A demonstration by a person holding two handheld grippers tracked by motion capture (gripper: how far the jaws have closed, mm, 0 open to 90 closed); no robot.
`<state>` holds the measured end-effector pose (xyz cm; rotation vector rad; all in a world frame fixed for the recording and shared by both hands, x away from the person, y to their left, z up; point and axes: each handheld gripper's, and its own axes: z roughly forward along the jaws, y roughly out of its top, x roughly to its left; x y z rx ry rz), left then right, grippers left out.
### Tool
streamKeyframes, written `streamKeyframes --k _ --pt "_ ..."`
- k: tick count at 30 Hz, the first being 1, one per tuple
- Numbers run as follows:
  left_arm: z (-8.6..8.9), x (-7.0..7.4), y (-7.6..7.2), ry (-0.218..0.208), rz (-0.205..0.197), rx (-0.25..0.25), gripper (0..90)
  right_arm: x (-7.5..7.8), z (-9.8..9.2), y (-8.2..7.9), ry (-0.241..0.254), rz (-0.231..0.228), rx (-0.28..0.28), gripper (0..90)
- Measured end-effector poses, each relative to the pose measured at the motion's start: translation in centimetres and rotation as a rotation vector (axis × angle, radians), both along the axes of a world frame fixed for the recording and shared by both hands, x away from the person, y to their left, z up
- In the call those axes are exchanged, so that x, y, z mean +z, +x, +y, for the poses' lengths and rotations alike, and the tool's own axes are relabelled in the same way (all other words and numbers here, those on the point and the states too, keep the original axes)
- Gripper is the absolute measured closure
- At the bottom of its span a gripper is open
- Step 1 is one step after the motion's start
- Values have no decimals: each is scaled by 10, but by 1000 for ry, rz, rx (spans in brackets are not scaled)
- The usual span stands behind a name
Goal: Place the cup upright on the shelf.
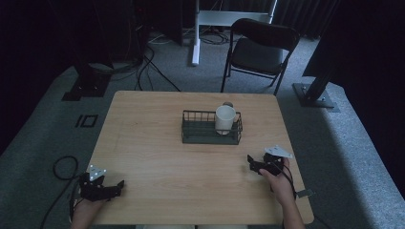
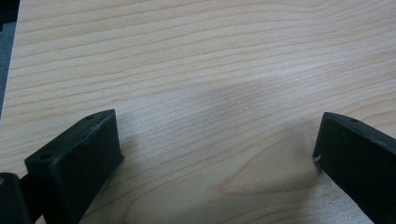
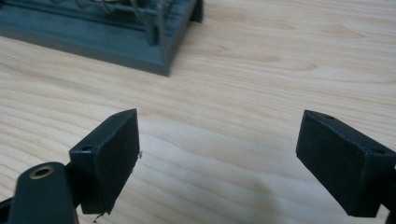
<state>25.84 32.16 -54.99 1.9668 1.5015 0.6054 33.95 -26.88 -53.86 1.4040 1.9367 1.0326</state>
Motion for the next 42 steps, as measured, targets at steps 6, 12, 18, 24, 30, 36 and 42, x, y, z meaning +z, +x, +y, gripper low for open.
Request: streamKeyframes --k 6,12,18,24,30,36,42 --pt "0 0 0 0 0 0 9 -6 -8 -7 4 27 -12 131" --pt "0 0 0 1 1 -1 9 -10 -15 -11 -5 45 -35 131" --pt "0 0 0 1 1 -1 9 -11 -21 -12 -24 81 -99 131" --pt "0 0 0 1 1 -1 10 -13 -25 -14 -53 124 -144 132" --pt "0 0 0 1 0 0 10 -14 -26 -21 -44 149 -140 133" --pt "0 0 0 1 0 0 10 -14 -26 -24 -41 150 -139 132" --pt "0 0 0 1 -1 0 10 -14 -26 -24 -42 150 -139 133"
